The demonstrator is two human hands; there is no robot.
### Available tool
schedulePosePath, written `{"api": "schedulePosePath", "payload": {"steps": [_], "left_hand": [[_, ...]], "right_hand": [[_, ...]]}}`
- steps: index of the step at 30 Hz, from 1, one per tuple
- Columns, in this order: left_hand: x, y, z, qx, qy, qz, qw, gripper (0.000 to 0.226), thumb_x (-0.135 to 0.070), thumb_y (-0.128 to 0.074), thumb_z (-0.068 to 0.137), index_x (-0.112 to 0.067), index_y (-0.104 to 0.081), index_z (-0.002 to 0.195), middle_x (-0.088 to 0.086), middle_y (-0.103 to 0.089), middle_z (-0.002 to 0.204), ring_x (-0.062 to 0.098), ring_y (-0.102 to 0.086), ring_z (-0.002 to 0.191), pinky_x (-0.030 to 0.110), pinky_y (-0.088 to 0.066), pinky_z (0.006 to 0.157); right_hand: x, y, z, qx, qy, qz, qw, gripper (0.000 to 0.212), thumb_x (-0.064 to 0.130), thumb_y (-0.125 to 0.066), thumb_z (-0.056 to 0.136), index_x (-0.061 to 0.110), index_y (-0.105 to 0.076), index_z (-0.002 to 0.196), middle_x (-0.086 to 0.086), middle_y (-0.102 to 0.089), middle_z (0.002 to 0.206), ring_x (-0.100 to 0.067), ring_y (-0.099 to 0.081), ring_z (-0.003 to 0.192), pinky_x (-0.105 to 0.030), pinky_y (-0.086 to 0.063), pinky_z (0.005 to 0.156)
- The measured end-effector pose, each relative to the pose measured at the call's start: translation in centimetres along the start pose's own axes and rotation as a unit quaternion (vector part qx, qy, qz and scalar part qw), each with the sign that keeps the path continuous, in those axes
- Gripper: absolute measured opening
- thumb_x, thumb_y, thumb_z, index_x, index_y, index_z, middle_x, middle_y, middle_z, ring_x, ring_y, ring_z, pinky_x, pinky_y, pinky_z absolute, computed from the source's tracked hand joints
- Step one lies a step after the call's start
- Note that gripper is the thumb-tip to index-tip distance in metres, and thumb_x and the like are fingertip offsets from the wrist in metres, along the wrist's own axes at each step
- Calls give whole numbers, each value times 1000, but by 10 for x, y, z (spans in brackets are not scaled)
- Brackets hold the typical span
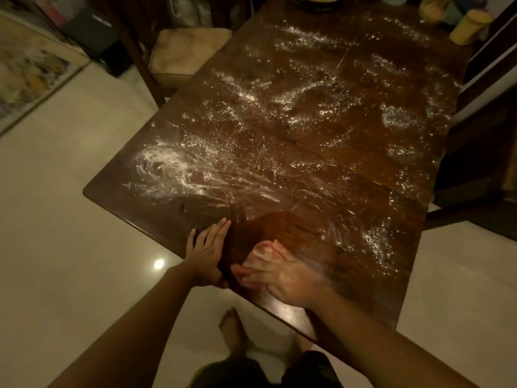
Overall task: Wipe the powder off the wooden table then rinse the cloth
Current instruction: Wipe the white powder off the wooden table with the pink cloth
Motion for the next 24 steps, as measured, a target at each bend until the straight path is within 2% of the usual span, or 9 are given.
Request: {"api": "schedulePosePath", "payload": {"steps": [5, 7, 10, 12, 14, 17, 19, 21, 24], "left_hand": [[-20, -7, -6, -3, 81, -47, 996, 140, -31, -84, 66, -30, 28, 150, -8, 32, 159, 21, 22, 149, 61, 12, 116], [-31, -7, -6, -7, 121, -74, 990, 137, -26, -82, 68, -31, 26, 151, -7, 32, 159, 22, 24, 148, 63, 11, 116], [-55, -8, -5, -25, 147, -112, 983, 129, -24, -78, 69, -37, 20, 152, 1, 28, 160, 28, 19, 149, 61, 12, 115], [-84, -13, -4, -40, 114, -102, 987, 119, -30, -75, 74, -41, 14, 152, 6, 24, 160, 32, 13, 149, 61, 11, 116], [-120, -18, 1, -28, 58, -70, 995, 107, -38, -70, 82, -44, 11, 152, 6, 24, 161, 33, 11, 150, 62, 9, 117], [-170, -28, 15, 16, -10, -59, 998, 99, -49, -64, 86, -46, 10, 152, 10, 33, 158, 35, 20, 148, 62, 10, 116], [-188, -34, 23, 30, -1, -69, 997, 104, -58, -65, 82, -48, 13, 151, 13, 41, 153, 37, 28, 145, 64, 12, 112], [-192, -40, 27, 39, 26, -47, 998, 111, -71, -62, 76, -53, 21, 146, 14, 46, 150, 35, 33, 143, 65, 13, 111], [-186, -44, 29, 54, 26, -46, 997, 113, -82, -58, 70, -58, 27, 140, 5, 58, 139, 25, 41, 137, 64, 16, 111]], "right_hand": [[-45, 21, -81, -92, -267, 46, 958, 71, 24, -41, 92, 47, -22, 156, 24, -20, 163, -17, -16, 155, -63, -12, 122], [-20, 16, -96, -83, -232, 26, 969, 78, 24, -39, 90, 42, -9, 160, 20, -17, 166, -22, -17, 155, -61, -8, 122], [-17, 9, -141, -23, -71, -38, 997, 66, 30, -40, 96, 46, -21, 157, 20, -23, 165, -19, -23, 153, -54, -10, 121], [-49, 16, -179, -30, -82, -53, 995, 65, 29, -44, 95, 49, -28, 154, 23, -28, 162, -15, -27, 152, -51, -11, 122], [-85, 31, -207, -83, -212, -25, 973, 70, 25, -42, 92, 51, -25, 154, 20, -33, 160, -17, -30, 151, -54, -16, 120], [-106, 44, -208, -174, -382, 50, 906, 67, 25, -37, 93, 54, -24, 152, 15, -41, 156, -21, -32, 149, -61, -24, 116], [-89, 39, -191, -165, -359, 20, 918, 68, 22, -38, 92, 46, -28, 154, 11, -32, 163, -25, -26, 152, -62, -16, 120], [-67, 21, -187, -102, -247, -33, 963, 67, 22, -41, 94, 44, -29, 156, 16, -19, 166, -20, -16, 155, -57, -4, 124], [-77, 19, -215, -54, -107, -90, 989, 58, 32, -43, 101, 48, -27, 155, 19, -21, 165, -19, -19, 155, -51, -8, 124]]}}
Point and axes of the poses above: each hand's wrist, its own z-axis towards the middle knuckle, its own y-axis out of the back of the hand, x = y × z, the point moved 6 cm from there along z, towards the middle knuckle
